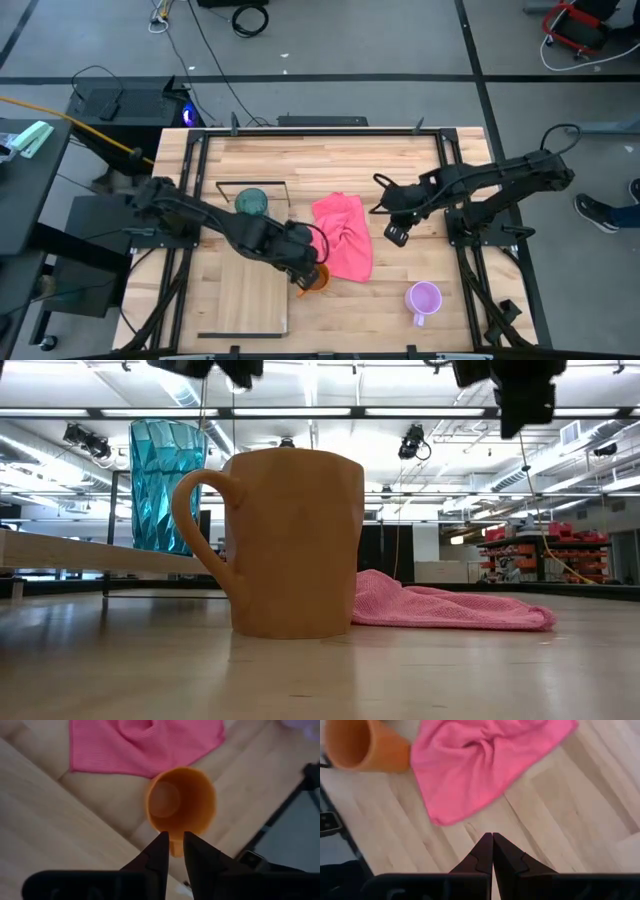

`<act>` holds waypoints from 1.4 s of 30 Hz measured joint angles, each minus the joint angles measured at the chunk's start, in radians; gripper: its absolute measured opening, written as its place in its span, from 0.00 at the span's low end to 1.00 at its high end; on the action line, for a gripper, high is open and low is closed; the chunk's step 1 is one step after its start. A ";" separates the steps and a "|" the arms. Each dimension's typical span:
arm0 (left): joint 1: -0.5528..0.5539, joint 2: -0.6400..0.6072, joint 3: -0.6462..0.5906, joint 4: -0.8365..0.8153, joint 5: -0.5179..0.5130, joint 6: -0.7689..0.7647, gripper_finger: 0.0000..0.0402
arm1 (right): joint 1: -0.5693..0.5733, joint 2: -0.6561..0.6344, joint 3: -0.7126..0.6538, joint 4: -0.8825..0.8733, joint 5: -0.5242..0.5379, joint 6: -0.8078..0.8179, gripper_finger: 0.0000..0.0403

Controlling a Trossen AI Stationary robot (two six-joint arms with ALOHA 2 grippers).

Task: Stack small to large cups/mugs on shelf
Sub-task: Adjust the center orange cup

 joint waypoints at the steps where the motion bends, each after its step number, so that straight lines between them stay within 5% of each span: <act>1: 0.001 0.011 0.000 0.000 0.000 0.000 0.15 | 0.002 0.000 -0.014 0.004 0.000 0.012 0.04; 29: 0.058 0.147 0.000 0.028 -0.025 -0.008 0.26 | 0.005 0.000 -0.099 0.122 0.001 -0.134 0.05; 42: 0.020 0.143 0.041 -0.015 0.032 -0.192 0.25 | 0.080 0.002 -0.099 0.325 -0.021 -0.149 0.05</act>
